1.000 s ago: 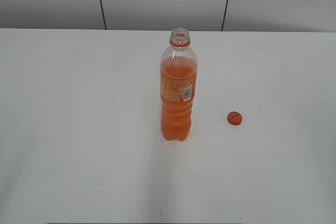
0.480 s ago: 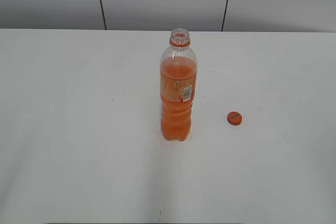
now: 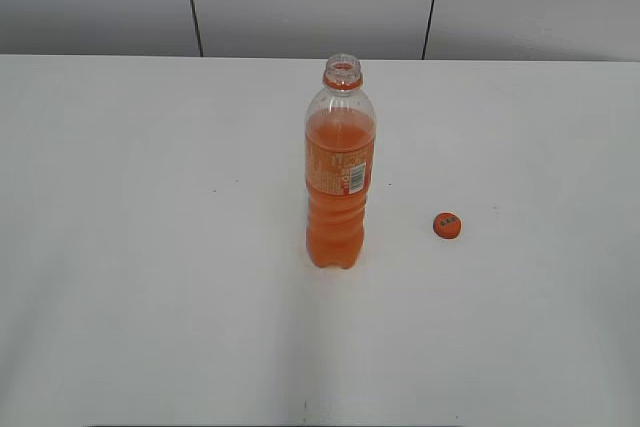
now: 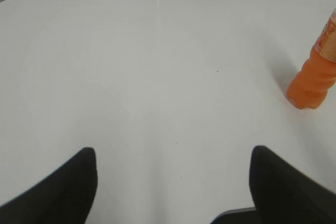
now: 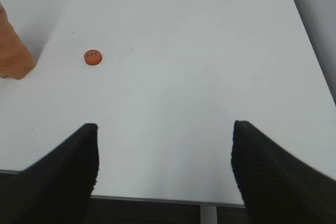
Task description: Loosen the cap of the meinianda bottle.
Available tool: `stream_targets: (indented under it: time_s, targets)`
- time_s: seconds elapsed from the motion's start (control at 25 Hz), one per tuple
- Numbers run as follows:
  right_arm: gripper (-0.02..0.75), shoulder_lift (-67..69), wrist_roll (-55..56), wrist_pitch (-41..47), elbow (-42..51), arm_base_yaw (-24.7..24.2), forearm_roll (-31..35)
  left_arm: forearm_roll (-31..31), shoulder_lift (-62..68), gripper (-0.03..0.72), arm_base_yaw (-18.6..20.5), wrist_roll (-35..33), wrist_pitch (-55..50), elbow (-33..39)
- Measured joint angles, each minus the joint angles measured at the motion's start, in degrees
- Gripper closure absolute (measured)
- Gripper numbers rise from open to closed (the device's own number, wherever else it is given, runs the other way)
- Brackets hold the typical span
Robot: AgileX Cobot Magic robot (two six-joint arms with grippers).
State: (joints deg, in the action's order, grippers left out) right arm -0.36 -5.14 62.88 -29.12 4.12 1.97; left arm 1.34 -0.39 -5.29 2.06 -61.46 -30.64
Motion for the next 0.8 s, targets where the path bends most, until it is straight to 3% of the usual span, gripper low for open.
stream_targets:
  time_s: [0.8]
  targets:
    - [0.146,0.00,-0.22,0.00,0.00,0.00,0.00,0.00,0.00,0.165,0.00,0.00,0.00,0.00]
